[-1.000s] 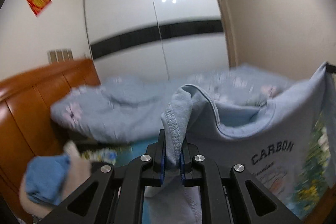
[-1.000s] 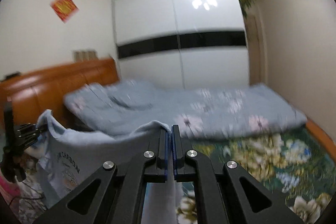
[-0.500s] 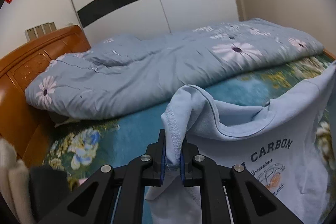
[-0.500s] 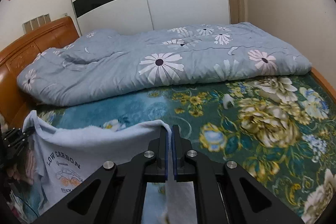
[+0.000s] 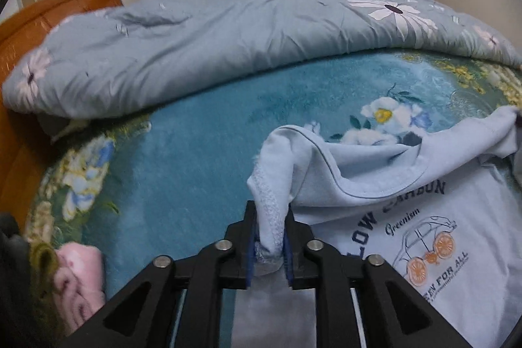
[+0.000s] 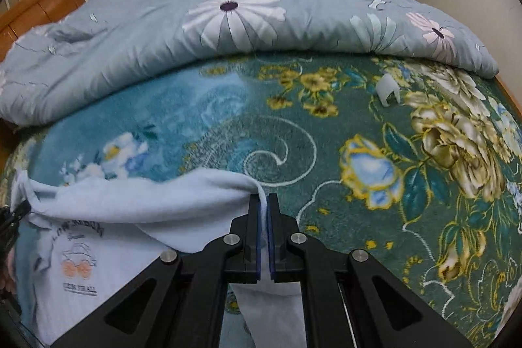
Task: Fold clothes
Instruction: 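Lift the shirt with both grippers and shake it out over the bed, then lay the shirt flat on the bed and open both grippers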
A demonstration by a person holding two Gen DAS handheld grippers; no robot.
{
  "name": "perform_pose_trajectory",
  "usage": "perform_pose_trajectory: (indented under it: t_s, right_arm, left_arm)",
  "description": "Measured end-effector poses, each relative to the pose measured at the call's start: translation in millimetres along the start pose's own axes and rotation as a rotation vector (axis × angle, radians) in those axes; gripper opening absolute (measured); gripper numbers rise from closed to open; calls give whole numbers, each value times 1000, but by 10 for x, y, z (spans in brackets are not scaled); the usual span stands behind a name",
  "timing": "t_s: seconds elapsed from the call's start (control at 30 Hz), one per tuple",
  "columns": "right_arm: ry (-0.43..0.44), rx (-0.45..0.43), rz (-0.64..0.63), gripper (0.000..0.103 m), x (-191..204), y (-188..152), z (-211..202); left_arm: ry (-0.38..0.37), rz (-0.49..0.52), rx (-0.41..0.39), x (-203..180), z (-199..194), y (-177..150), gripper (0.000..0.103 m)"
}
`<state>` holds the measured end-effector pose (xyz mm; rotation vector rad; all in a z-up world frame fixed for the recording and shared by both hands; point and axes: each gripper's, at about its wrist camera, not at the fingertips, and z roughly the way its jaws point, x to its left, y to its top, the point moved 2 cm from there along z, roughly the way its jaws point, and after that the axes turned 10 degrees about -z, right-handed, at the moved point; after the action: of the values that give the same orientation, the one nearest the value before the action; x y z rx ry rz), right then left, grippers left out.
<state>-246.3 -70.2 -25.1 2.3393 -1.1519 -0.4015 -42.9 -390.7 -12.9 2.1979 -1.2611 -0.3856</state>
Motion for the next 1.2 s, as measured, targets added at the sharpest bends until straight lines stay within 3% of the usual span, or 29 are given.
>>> perform_pose_trajectory:
  t_s: [0.07, 0.13, 0.17, 0.23, 0.33, 0.43, 0.63, 0.73, 0.87, 1.0, 1.2]
  right_arm:
    - [-7, -8, -6, 3, 9, -9, -35]
    - [-8, -17, -9, 7, 15, -12, -74]
    - [3, -26, -5, 12, 11, -6, -106]
    - [13, -49, -6, 37, 2, -18, -239]
    - [17, -101, -31, 38, 30, -121, -564]
    - [94, -137, -80, 40, 103, -540, -935]
    - [295, -21, -158, 40, 330, -1690, -1161]
    - [369, 22, -90, 39, 380, -1945, -1083]
    - [451, 62, 7, 39, 447, -2097, -960]
    - [484, 76, 44, 7, 511, -2171, -932]
    - [435, -63, 41, 4, 291, -2244, -1538]
  left_arm:
    - [-42, -39, 19, 56, -50, -16, 44]
    - [-81, -78, 27, 97, -139, -42, 51]
    - [-96, -95, 28, 108, -199, -64, 53]
    - [-105, -113, 15, 110, -383, -149, 54]
    - [-111, -141, -6, 114, -691, -322, 56]
    - [-124, -181, -29, 109, -1054, -631, 60]
    - [-239, -301, -34, 98, -1545, -1430, 62]
    - [-264, -339, -17, 100, -1673, -1682, 62]
    - [-262, -330, -24, 107, -1895, -1916, 62]
    - [-273, -353, -33, 188, -2056, -2067, 62]
    - [-284, -375, -35, 260, -2172, -2206, 62]
